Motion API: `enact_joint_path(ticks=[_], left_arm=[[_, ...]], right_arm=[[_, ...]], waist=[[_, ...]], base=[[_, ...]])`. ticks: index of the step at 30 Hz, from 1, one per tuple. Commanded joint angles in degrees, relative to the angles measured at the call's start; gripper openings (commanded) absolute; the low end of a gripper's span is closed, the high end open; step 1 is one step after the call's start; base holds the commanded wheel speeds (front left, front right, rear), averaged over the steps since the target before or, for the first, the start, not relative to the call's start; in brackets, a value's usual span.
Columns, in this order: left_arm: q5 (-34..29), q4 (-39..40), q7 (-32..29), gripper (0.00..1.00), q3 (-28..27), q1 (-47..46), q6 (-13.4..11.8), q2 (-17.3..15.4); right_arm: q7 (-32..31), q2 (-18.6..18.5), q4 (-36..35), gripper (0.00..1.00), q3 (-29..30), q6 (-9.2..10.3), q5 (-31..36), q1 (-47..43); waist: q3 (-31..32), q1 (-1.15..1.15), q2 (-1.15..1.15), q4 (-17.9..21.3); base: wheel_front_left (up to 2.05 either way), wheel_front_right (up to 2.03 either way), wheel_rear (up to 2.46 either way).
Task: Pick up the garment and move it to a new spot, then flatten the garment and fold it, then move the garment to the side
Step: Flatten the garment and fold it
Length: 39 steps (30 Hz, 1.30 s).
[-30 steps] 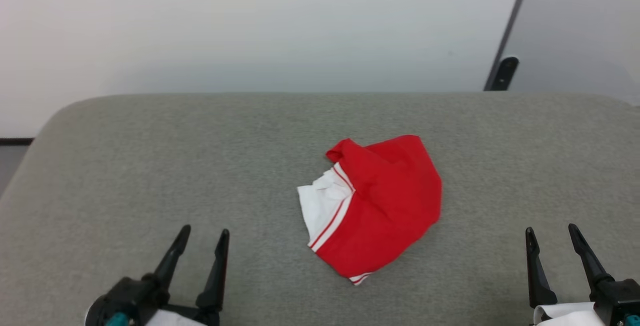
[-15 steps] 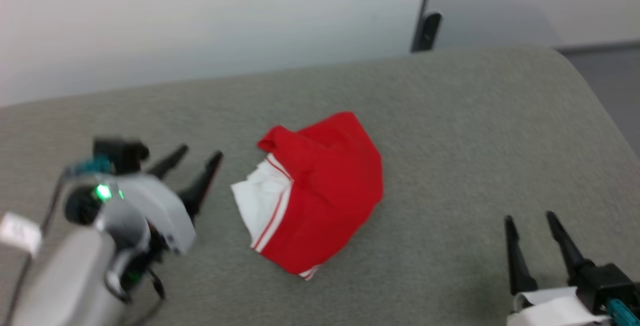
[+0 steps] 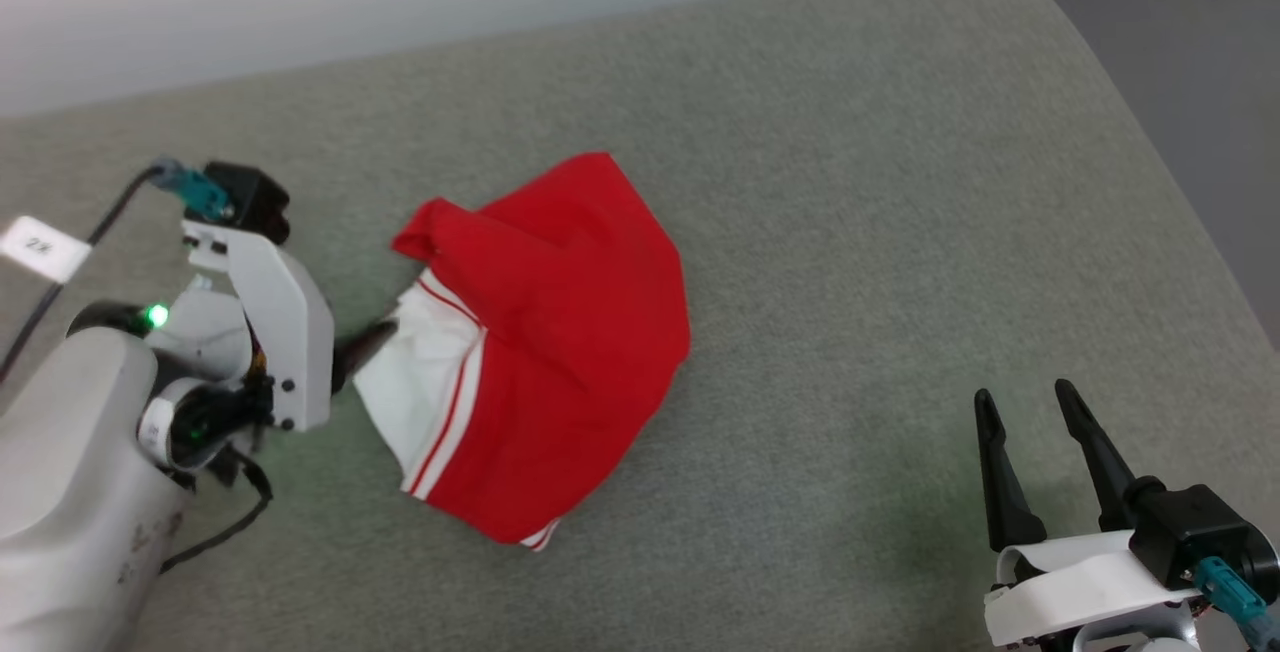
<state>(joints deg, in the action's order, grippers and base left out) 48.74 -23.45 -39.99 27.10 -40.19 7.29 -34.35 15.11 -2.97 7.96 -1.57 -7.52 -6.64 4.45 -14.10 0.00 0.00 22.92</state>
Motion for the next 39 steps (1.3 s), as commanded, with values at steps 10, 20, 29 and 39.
enact_joint_path(ticks=[10, 20, 29, 39], left_arm=[[0.3, -2.5, -13.1, 1.00, 3.9, -0.1, -3.1, -2.3], [3.0, -0.9, -19.0, 0.00, 4.8, 1.2, -7.3, 0.9], [-1.1, 1.2, -16.3, 0.00, 3.9, -3.2, -8.1, -3.4], [-3.8, 1.8, -16.4, 0.00, 2.1, -0.7, -12.7, -10.6]], right_arm=[[0.1, 0.2, 0.5, 1.00, -0.3, 0.06, -1.3, 1.4], [0.1, 0.2, 0.6, 1.00, 0.2, 0.06, -1.1, 2.0], [0.1, 0.1, 0.5, 1.00, 0.9, 0.06, 0.1, 1.4], [0.1, 0.1, 1.0, 1.00, 1.9, 0.06, 1.9, 0.2]], waist=[[-3.6, 0.00, 0.00, 1.6], [-3.5, 0.00, 0.00, -0.4], [-1.5, 0.00, 0.00, -4.6], [1.0, 0.00, 0.00, -9.8]], base=[[0.00, 0.00, 0.00], [0.00, 0.00, 0.00], [0.00, 0.00, 0.00], [0.00, 0.00, 0.00]])
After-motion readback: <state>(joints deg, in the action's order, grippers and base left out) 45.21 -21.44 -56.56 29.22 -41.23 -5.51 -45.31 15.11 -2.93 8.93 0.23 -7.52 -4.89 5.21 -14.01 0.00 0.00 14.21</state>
